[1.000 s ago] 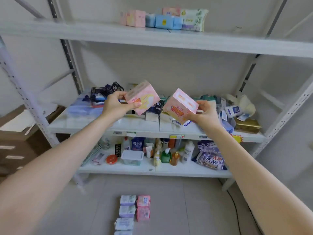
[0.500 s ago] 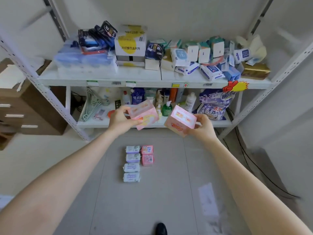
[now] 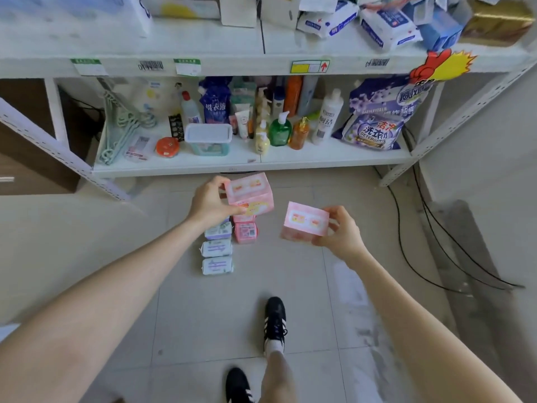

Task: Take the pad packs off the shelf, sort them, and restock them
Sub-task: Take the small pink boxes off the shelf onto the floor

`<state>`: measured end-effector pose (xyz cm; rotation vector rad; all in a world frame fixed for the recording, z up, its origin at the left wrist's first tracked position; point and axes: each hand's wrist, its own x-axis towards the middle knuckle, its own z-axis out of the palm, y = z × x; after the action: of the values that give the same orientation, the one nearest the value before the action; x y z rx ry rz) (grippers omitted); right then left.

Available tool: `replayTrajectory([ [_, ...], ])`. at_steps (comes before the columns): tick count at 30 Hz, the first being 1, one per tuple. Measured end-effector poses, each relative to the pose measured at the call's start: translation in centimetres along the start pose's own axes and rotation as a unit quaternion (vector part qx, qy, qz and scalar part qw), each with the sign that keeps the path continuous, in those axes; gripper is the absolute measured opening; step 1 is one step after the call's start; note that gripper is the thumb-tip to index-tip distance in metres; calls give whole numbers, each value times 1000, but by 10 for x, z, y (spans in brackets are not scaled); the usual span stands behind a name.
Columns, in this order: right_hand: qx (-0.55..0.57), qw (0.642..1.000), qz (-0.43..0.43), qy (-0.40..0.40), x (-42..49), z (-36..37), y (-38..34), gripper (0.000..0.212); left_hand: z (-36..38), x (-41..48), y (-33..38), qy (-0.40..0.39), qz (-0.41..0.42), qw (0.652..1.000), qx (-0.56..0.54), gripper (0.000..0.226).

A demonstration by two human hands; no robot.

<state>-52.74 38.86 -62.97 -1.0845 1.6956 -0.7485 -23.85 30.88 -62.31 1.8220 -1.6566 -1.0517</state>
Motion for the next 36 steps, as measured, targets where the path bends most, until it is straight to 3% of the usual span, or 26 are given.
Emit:
replayTrajectory([
  [10,-47,998,14,-33,139,34,116,60,119,134,-83,-22,-11,999,37,69],
  [22,-5,999,14,-50,291,131,319,58,290,265,-270,-32,31,996,73,72],
  [28,1,999,14,-52,344,163,395,59,345,309,-333,-36,59,995,77,68],
  [36,0,999,-11,-50,396,190,451,60,392,357,-375,-48,120,977,169,67],
])
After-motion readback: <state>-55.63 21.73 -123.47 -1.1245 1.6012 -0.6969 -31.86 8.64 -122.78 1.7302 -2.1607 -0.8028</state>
